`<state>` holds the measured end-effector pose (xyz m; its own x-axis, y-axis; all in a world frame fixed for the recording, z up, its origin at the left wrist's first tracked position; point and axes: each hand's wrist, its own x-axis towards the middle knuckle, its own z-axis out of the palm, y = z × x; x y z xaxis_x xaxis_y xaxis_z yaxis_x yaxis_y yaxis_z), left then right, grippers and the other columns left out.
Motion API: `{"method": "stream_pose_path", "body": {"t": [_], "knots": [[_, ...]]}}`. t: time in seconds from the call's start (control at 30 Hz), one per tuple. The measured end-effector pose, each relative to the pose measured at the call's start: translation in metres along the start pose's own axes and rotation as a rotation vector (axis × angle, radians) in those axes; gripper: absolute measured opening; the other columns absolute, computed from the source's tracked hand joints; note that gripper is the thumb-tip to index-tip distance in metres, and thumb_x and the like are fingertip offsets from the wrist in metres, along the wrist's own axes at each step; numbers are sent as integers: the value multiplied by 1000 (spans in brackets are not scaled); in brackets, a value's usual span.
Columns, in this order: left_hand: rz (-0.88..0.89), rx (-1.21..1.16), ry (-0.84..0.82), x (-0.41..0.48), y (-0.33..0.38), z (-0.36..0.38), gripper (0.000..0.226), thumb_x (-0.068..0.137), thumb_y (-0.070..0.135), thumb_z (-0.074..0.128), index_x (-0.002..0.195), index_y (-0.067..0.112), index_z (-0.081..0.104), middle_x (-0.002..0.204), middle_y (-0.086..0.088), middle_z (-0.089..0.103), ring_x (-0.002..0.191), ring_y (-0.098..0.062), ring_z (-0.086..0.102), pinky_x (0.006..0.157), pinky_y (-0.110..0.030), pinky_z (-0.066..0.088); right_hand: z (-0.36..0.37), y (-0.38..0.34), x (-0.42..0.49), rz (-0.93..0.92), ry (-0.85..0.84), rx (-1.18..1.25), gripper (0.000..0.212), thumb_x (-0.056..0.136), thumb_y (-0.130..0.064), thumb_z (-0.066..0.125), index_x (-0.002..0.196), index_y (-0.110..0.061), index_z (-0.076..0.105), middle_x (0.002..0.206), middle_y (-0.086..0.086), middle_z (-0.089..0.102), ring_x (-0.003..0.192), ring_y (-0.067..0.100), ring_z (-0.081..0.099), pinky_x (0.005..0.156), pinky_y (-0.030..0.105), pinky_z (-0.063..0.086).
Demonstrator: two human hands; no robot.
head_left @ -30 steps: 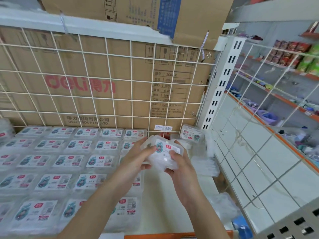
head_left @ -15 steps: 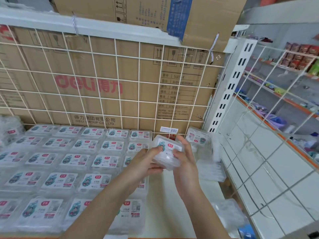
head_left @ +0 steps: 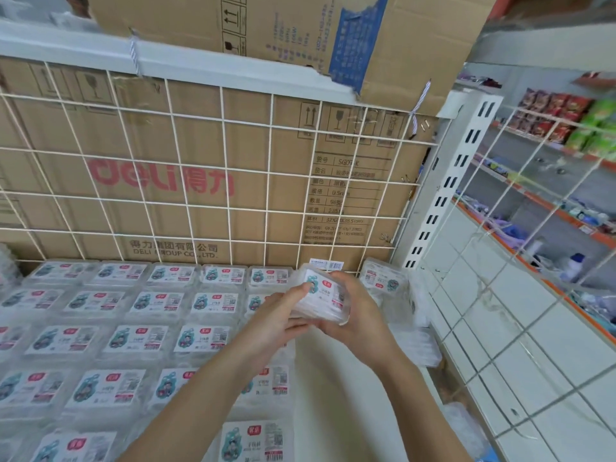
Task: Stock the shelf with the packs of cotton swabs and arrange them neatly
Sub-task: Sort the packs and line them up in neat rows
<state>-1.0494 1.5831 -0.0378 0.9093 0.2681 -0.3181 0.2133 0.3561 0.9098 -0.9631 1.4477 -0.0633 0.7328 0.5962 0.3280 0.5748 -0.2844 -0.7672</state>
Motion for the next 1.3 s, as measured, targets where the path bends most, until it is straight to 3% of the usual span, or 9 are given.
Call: {"method": "stream_pose_path", "body": {"t": [0.13, 0.23, 0.33, 0.43, 0.53, 0.63, 0.77, 1.03, 1.3], "knots": [[96, 372, 65, 6, 7, -6, 46, 93, 38, 52, 132, 13, 43, 118, 0, 60, 104, -14, 60, 85, -26, 46, -8, 13, 13, 110, -23, -13, 68, 70, -10, 80, 122, -31, 41, 119, -4, 50, 100, -5, 50, 83, 8, 37], [387, 837, 186, 12, 10, -22, 44, 96, 35, 50, 137, 20, 41, 136, 2, 49, 119, -13, 49, 94, -27, 39, -14, 22, 25, 200, -96, -215, 67, 73, -14, 77, 126, -30, 41, 124, -3, 46, 105, 10, 51, 90, 25, 42], [517, 1445, 162, 24, 9, -38, 50, 97, 39, 43, 143, 23, 34, 148, 5, 35, 136, -14, 30, 109, -27, 20, -14, 27, 35, 230, -205, -381, 71, 73, -15, 75, 134, -24, 39, 127, 0, 44, 109, 17, 52, 88, 27, 43], [453, 1676, 45, 33, 0, -48, 62, 98, 49, 31, 151, 25, 12, 159, 6, 6, 145, -14, -1, 115, -34, -5, -10, 26, 44, 192, -264, -530, 73, 75, -17, 72, 138, -25, 35, 127, 0, 42, 112, 18, 49, 81, 23, 38], [386, 1697, -17, 39, -10, -56, 93, 74, 80, -3, 151, 29, 0, 158, 8, -10, 144, -14, -15, 110, -35, -19, -3, 28, 52, 184, -283, -540, 76, 75, -16, 72, 139, -25, 33, 131, 1, 43, 115, 21, 47, 90, 27, 40], [379, 1662, -25, 41, -13, -59, 122, 45, 87, -25, 150, 31, -1, 157, 12, -11, 143, -12, -17, 109, -33, -20, 2, 33, 56, 194, -307, -542, 79, 75, -16, 72, 142, -25, 31, 136, 2, 42, 118, 22, 47, 94, 29, 40], [381, 1657, -1, 41, -15, -59, 105, 56, 77, -15, 150, 32, -2, 157, 12, -10, 143, -10, -17, 112, -35, -17, 7, 41, 59, 182, -291, -584, 82, 78, -17, 69, 147, -22, 24, 144, 3, 34, 124, 22, 43, 100, 29, 35], [409, 1624, 14, 43, -18, -62, 127, 38, 82, -39, 150, 34, -1, 157, 14, -8, 143, -9, -16, 110, -32, -19, 11, 46, 54, 99, -182, -517, 78, 74, -20, 76, 141, -22, 37, 133, 6, 38, 120, 22, 45, 95, 28, 38], [412, 1635, 14, 44, -18, -61, 118, 47, 87, -24, 150, 34, 0, 157, 14, -8, 143, -8, -15, 112, -32, -17, 19, 50, 56, 68, -98, -536, 67, 78, -15, 71, 139, -23, 43, 136, 6, 40, 117, 24, 50, 96, 32, 41]]}}
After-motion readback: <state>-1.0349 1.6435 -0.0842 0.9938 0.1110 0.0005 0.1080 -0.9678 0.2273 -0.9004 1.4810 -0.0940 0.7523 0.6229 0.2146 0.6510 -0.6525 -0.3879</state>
